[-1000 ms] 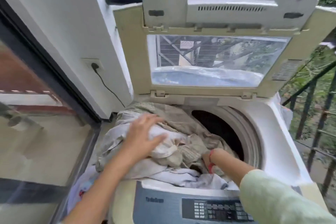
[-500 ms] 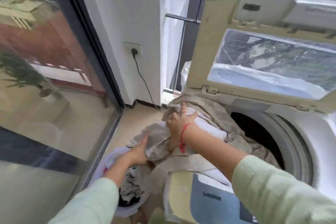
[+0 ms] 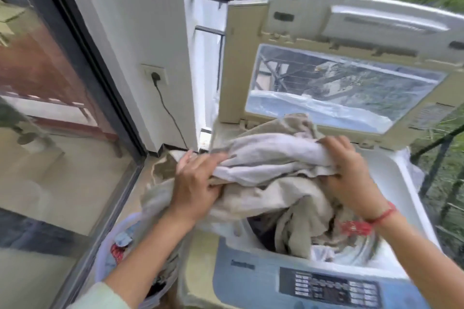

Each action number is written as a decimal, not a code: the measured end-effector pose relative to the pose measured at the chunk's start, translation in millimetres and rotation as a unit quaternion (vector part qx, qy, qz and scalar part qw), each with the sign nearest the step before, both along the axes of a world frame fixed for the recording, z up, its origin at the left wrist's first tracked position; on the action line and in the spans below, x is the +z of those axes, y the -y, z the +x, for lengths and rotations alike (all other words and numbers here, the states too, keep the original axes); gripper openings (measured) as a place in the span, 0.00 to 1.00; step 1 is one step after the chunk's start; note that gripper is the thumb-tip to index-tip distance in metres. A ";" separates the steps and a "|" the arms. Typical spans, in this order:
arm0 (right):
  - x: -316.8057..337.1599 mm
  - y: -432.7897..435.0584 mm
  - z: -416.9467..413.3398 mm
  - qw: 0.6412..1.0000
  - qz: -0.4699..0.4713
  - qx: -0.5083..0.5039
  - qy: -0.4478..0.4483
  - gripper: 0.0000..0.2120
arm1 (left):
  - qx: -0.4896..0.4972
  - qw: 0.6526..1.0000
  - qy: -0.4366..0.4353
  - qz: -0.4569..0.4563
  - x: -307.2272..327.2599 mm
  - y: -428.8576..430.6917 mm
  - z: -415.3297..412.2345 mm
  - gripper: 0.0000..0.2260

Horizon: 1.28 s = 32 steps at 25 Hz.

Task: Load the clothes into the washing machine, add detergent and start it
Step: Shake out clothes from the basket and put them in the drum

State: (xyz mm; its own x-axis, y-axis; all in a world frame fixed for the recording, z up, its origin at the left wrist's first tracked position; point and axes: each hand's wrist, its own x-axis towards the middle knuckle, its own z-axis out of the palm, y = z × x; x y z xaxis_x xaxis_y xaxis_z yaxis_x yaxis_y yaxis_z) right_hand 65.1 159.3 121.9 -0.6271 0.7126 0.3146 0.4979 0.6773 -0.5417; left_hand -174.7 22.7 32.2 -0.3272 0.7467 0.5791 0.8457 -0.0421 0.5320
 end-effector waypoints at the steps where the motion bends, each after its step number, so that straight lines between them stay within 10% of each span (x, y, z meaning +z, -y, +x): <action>1: 5.7 -12.0 29.3 0.998 0.042 -0.051 -0.018 0.23 | -0.012 0.999 -0.051 0.003 14.0 -26.4 26.7 0.18; 4: -33.6 -47.0 94.8 0.978 0.134 -0.153 0.036 0.25 | -0.014 0.982 -0.171 -0.083 7.1 -93.4 101.8 0.26; 7: -116.9 -57.9 112.5 0.930 0.209 -0.084 0.290 0.34 | -0.053 0.896 -0.176 -0.403 -55.4 -116.8 140.7 0.24; 10: -177.0 -35.3 78.6 0.736 -0.080 0.171 0.650 0.32 | -0.150 0.679 -0.143 -0.705 -92.6 -106.8 146.8 0.28; 12: -197.4 -35.8 50.8 0.650 -0.191 0.242 0.695 0.20 | -0.227 0.719 -0.013 -0.657 -76.1 -105.7 137.5 0.25; 15: -190.2 -67.7 26.1 0.725 -0.175 0.196 0.637 0.21 | -0.186 0.917 0.105 -0.338 -15.3 -82.0 89.8 0.18; 18: -141.9 -93.6 -5.2 0.876 -0.094 0.077 0.467 0.21 | -0.013 0.992 0.083 -0.095 6.7 -16.8 8.6 0.17; 20: -103.9 -80.4 -45.3 0.961 -0.102 0.042 0.253 0.21 | 0.153 0.959 0.196 -0.138 -30.5 18.0 -40.9 0.23; 22: -80.6 -35.7 -100.0 0.964 -0.149 0.136 0.172 0.34 | 0.239 0.816 0.461 -0.253 -74.7 40.7 -66.8 0.39; 24: -86.2 16.3 -143.9 0.918 -0.178 0.227 0.274 0.46 | 0.179 0.625 0.702 -0.291 -106.1 50.9 -67.9 0.42; 26: -102.8 48.8 -164.9 0.895 -0.100 0.237 0.366 0.41 | 0.112 0.547 0.780 -0.284 -112.7 50.5 -55.7 0.29; 29: -110.3 53.2 -155.3 0.946 -0.048 0.207 0.244 0.19 | 0.133 0.605 0.754 -0.220 -104.3 32.6 -36.0 0.06; 32: -108.1 56.9 -127.0 0.972 -0.033 0.203 0.116 0.13 | 0.215 0.805 0.526 -0.170 -84.7 14.7 -31.7 0.08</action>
State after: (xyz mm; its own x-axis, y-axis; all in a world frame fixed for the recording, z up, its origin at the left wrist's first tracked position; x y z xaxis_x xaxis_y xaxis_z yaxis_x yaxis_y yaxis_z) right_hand -61.9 102.3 13.8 -0.9096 0.4049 0.0934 0.3100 0.8107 -0.4966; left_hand -206.4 8.0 -52.4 -0.7737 0.4906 -0.4009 -0.1824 0.4336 0.8825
